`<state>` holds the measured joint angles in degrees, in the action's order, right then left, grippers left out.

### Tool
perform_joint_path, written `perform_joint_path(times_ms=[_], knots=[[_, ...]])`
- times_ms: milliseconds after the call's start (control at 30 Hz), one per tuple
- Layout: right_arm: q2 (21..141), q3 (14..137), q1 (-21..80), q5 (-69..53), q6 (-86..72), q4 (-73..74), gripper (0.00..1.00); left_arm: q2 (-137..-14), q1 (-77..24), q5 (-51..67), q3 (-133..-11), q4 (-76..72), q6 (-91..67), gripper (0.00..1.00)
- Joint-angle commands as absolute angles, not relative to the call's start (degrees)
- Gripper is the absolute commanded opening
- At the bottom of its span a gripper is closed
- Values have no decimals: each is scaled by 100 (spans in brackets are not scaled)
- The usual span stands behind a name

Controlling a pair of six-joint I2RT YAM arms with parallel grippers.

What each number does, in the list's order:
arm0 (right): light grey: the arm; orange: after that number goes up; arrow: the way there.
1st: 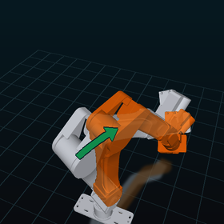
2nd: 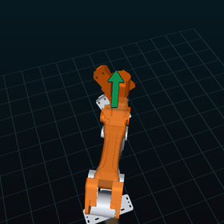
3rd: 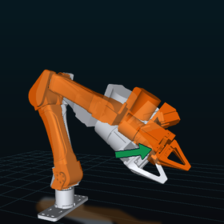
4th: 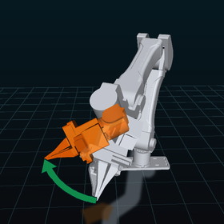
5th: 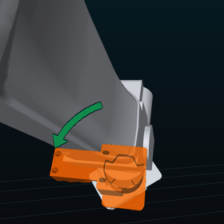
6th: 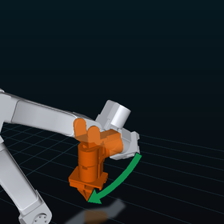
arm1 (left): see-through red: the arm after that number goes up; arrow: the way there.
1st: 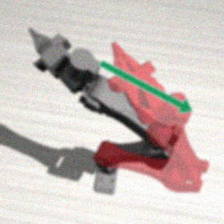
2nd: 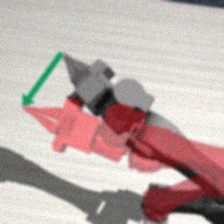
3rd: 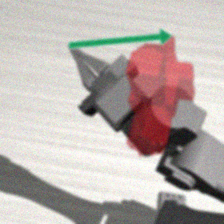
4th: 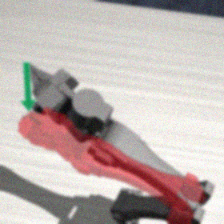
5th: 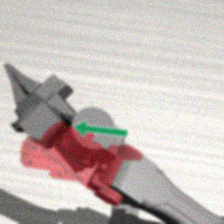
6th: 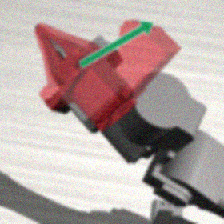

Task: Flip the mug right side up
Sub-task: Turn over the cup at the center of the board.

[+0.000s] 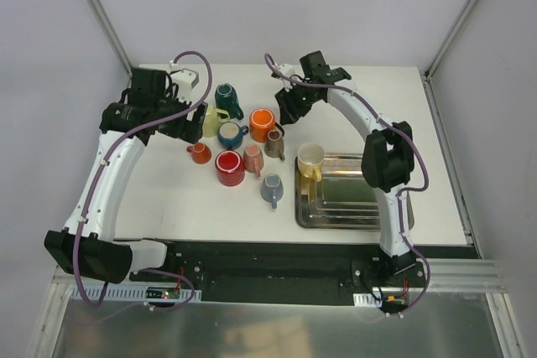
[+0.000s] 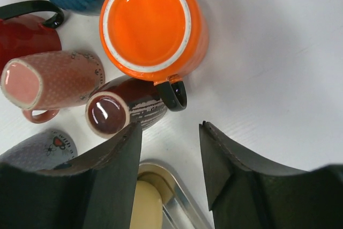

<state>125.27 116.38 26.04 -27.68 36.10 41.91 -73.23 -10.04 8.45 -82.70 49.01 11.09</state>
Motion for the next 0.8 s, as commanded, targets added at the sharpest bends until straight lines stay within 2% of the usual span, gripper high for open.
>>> perform_joint_path(times_ms=[0, 333, 567, 767], knots=[[12691, 11883, 2654, -3058, 3954, 4025, 54, -7145, -879, 879, -8226, 4983, 1231, 90], [12902, 11628, 2768, -3050, 4192, 3771, 54, -7172, -800, 703, -8350, 5071, 1380, 90], [13297, 11909, 2874, -2769, 4333, 3735, 55, -7058, -774, 747, -8288, 5142, 1406, 90], [13421, 11927, 2962, -2742, 4474, 3578, 52, -7031, -721, 809, -8314, 5142, 1389, 89]])
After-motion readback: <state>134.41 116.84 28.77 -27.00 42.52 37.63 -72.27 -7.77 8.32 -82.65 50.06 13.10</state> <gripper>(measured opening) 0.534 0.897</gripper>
